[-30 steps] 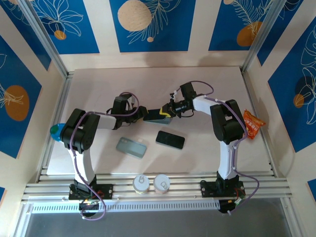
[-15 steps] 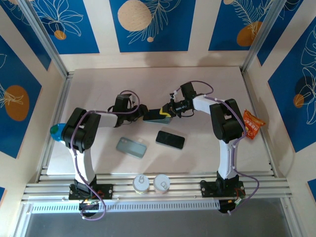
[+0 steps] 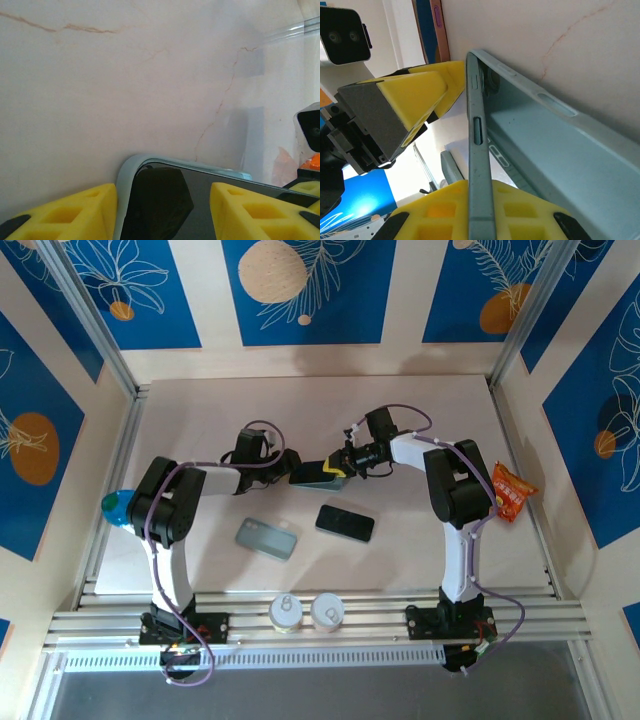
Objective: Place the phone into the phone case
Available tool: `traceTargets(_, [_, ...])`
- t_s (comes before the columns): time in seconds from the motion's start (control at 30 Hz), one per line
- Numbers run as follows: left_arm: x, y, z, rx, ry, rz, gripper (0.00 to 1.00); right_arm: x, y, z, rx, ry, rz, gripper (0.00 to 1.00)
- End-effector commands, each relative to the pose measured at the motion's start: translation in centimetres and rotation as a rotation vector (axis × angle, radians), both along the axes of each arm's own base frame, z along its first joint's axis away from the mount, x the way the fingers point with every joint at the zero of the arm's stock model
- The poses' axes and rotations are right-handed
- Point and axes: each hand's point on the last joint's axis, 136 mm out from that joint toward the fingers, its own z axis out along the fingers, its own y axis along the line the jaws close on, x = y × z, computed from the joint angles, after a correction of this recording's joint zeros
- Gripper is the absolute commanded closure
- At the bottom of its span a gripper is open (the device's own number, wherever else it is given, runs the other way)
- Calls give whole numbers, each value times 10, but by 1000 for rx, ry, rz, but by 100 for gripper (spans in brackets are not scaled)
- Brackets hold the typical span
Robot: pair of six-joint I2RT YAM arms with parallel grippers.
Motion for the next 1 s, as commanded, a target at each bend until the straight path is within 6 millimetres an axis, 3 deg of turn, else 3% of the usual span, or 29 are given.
traceTargets(0.0, [2,-5,-12,12,-11,2,48,-8,1,-26,-51,68,3,100])
traceTargets(0.2, [0,-5,-11,6,-14,6,48,-8,-1,-31,-83,74,-5,100])
traceTargets(0.6, [-2,-5,-10,-12,-24,7,48,-10,-4,-30,-159,76,1,78])
traceTargets(0.8, [-1,-6,-5,-17,-37,3,48,-4,-2,-25,-188,69,1,77])
traceTargets(0.97, [0,-6,-2,-22,-46,1,48,0,0,-20,-221,67,0,68])
